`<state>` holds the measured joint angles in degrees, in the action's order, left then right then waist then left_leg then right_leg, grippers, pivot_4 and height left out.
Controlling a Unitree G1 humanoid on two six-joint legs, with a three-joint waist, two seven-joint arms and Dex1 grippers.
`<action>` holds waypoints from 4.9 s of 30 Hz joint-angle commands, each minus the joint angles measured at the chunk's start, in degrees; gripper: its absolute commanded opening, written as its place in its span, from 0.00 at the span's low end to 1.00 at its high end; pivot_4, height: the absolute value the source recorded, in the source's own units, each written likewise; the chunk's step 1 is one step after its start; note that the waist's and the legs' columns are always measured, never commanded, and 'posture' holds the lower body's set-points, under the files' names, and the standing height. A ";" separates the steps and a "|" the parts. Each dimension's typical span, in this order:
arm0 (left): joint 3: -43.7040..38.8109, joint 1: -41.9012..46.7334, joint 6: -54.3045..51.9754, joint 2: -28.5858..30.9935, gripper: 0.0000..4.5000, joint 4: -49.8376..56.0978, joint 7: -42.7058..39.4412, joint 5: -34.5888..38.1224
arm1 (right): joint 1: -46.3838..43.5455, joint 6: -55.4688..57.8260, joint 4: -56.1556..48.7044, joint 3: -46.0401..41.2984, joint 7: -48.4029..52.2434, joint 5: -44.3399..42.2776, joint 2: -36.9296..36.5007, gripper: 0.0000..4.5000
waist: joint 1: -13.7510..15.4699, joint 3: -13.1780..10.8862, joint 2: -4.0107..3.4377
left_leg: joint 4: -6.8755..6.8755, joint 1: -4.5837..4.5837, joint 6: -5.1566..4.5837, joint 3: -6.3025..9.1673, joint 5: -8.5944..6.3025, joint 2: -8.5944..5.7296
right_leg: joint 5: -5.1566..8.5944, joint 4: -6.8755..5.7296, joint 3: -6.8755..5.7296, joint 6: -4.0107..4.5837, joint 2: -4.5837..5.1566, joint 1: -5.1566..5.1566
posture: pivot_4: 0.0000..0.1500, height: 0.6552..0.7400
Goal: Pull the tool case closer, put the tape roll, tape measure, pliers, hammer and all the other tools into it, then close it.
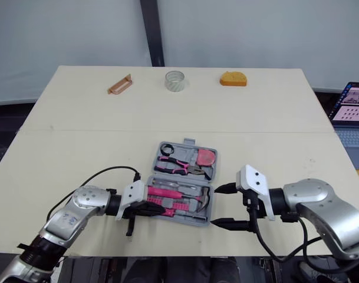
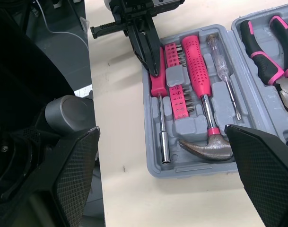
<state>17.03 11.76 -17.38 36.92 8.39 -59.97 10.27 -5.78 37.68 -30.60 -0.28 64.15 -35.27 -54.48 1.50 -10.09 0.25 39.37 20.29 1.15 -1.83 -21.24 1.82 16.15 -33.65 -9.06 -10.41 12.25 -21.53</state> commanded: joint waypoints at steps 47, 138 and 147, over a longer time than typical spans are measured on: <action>2.06 -1.24 -1.25 -1.16 0.01 0.29 -0.06 -0.47 | -0.44 0.77 -0.94 -0.68 -0.08 -1.08 -0.03 1.00 | 0.02 0.15 -0.05 | -0.06 -0.08 0.00 0.00 0.00 0.00 | 0.00 0.03 0.00 0.00 0.00 0.06 | 1.00 1.00; -20.14 -0.28 -16.40 5.49 0.75 8.80 2.09 13.68 | 0.78 0.43 12.41 -10.57 -0.87 -2.62 0.77 1.00 | -0.15 0.36 -0.12 | -0.13 -0.10 0.00 0.00 0.00 0.01 | 0.00 0.05 0.00 0.00 0.00 0.07 | 1.00 1.00; -41.17 -14.52 -8.81 12.30 1.00 -5.41 6.03 11.09 | 3.53 -9.00 27.84 -15.49 -4.87 4.67 3.82 1.00 | -0.61 0.29 -0.16 | -0.25 -0.11 0.00 -0.08 0.00 0.01 | 0.00 0.11 0.01 0.00 0.00 0.01 | 1.00 1.00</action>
<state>-19.35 -1.82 -27.65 48.13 3.44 -55.02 21.45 -2.62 31.00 -4.12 -13.17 60.17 -31.55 -50.74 0.89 -9.80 0.09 39.13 20.18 1.15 -1.91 -21.24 1.83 16.16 -33.53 -9.05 -10.42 12.25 -21.53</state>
